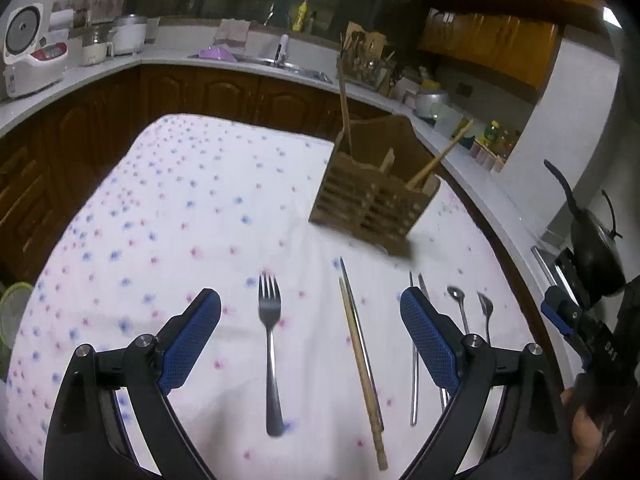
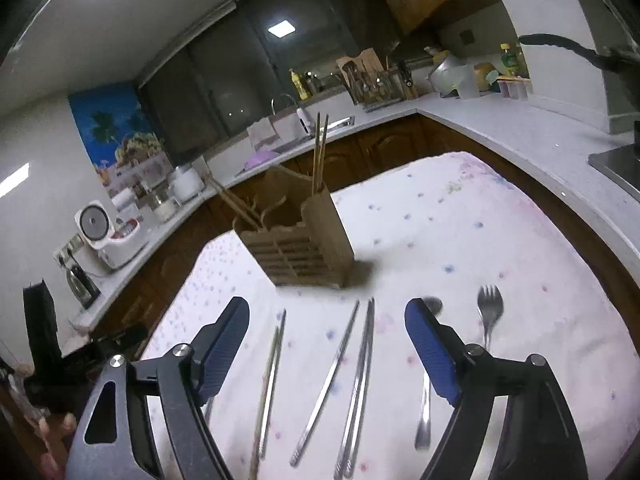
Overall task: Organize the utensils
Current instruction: 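Pull both open tools back above the remaining utensils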
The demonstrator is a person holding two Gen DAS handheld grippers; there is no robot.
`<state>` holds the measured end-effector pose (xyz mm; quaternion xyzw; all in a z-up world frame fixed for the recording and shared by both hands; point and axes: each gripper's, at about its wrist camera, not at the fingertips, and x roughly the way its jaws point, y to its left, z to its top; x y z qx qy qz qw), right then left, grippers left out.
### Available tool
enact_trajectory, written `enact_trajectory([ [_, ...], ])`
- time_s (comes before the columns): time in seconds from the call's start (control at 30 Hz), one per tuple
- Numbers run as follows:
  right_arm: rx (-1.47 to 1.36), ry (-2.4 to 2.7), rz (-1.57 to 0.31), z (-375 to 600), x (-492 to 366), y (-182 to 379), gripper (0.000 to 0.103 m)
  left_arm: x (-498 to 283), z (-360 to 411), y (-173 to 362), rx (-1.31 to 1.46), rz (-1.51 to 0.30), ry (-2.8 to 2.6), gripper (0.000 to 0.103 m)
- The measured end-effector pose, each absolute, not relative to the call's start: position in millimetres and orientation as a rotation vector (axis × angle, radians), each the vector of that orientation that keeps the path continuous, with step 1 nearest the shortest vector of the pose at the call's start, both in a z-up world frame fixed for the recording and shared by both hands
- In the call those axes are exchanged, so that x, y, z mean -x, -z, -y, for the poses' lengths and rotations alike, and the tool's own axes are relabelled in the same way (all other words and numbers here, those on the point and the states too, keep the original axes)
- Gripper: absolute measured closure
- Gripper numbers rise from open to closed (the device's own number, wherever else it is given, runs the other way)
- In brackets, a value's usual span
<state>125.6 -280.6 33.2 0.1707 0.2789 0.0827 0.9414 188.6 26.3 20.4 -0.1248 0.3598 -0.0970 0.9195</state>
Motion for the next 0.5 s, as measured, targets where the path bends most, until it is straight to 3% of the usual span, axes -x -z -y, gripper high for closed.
enact_trajectory([
  [0.3, -0.26, -0.15, -0.636, 267, -111, -8, 0.009, -172, -23, 4, 0.239, -0.796, 0.195, 0.01],
  [0.5, -0.246, -0.131, -0.683, 266, -116, 4, 0.008, -174, -22, 13, 0.235, -0.827, 0.189, 0.01],
])
